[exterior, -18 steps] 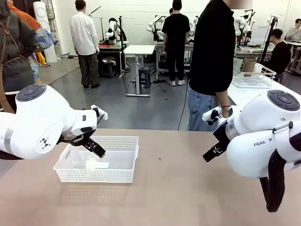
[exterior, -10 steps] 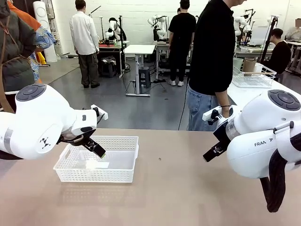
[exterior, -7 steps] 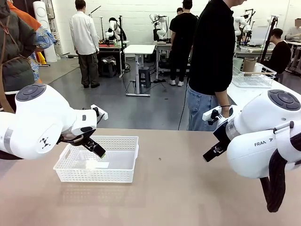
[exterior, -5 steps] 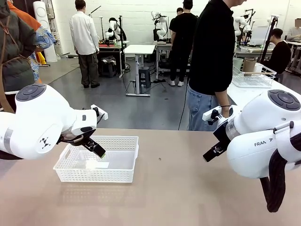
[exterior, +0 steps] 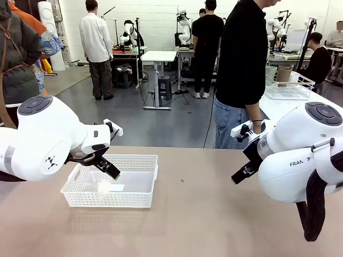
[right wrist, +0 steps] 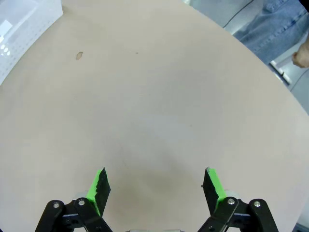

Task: Clean and organize the cups into the basket.
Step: Pick up the Organizing basket and move it to the center of the table, then pick up the Reusable plastic cup from the right side of the table and place it inside the Organizing basket.

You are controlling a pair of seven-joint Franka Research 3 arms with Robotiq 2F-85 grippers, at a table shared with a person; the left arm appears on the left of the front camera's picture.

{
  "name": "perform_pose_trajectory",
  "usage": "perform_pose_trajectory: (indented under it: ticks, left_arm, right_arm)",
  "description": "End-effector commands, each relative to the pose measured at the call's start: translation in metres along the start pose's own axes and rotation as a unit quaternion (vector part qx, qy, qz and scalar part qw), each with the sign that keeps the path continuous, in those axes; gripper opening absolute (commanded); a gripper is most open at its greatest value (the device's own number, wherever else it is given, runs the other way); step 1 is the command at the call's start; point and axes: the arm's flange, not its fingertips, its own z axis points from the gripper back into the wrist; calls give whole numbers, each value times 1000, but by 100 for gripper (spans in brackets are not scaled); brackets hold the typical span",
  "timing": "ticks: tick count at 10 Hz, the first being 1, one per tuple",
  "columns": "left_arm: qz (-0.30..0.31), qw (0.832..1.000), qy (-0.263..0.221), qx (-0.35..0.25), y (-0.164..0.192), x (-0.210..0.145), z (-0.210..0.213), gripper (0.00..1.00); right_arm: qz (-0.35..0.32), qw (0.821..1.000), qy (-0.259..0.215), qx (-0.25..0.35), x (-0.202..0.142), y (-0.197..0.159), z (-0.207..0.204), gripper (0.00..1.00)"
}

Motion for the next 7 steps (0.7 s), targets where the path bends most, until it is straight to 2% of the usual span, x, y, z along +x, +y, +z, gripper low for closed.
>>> perform_pose_trajectory:
  ticks: [1, 3, 4, 7]
  left_arm:
    - [0, 1000, 0, 0, 0, 0, 0, 100]
    - [-17, 999, 9, -29, -9, -4, 61, 100]
    - [-37, 999, 18, -7, -21, -17, 93, 100]
    - [-70, 996, 51, 9, -33, -51, 137, 100]
  right_arm:
    - [0, 1000, 0, 0, 0, 0, 0, 100]
    - [5, 1000, -1, -28, -20, 14, 48, 100]
    - [3, 999, 19, -41, -39, 21, 70, 100]
    - [28, 995, 65, -75, -84, 47, 118, 100]
